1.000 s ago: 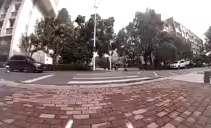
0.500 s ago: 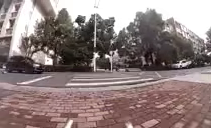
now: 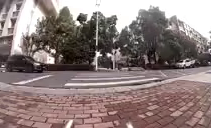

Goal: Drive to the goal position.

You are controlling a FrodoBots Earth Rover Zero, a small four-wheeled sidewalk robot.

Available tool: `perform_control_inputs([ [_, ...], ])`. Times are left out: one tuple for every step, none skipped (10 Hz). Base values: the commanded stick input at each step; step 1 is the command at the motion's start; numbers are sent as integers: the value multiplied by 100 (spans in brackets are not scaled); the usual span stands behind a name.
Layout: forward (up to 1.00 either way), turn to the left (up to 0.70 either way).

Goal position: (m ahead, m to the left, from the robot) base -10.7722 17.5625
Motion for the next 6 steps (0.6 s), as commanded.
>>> perform_control_inputs([
  [70, 0],
  [70, 0],
  [70, 0],
  [70, 0],
  [70, 0],
  [70, 0],
])
